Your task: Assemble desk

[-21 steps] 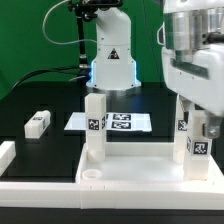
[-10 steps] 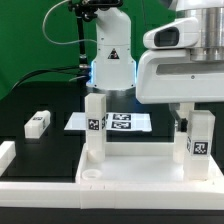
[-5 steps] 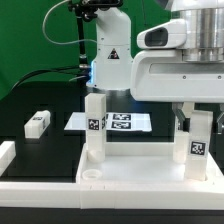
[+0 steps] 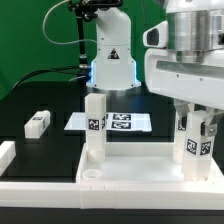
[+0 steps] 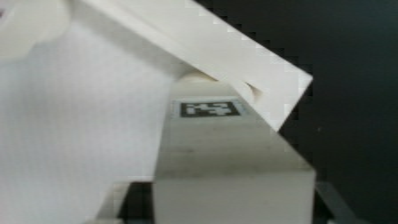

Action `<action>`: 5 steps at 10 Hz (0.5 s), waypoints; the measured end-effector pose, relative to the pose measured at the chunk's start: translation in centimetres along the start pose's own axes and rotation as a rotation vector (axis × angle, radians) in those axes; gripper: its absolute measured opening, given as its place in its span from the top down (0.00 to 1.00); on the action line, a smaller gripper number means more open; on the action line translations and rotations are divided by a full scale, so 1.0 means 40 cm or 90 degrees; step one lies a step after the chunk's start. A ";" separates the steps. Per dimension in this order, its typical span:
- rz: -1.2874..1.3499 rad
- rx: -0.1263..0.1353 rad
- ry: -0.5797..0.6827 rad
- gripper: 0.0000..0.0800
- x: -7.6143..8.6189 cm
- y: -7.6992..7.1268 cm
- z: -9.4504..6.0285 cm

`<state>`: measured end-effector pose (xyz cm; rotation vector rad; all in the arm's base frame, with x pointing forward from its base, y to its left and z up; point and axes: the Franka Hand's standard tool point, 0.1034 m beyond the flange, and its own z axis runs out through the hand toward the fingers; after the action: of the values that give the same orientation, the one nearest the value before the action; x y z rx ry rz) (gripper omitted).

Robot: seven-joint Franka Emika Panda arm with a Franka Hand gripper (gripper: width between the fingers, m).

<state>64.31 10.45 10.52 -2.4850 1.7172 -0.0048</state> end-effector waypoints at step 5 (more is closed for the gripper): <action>0.160 0.008 -0.029 0.63 0.005 0.007 0.001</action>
Offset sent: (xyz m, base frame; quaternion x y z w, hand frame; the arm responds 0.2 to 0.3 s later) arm -0.0136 -0.0106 -0.0014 -0.0082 0.0293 0.1064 0.9939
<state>64.14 10.16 10.44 -2.2247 1.9898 0.0635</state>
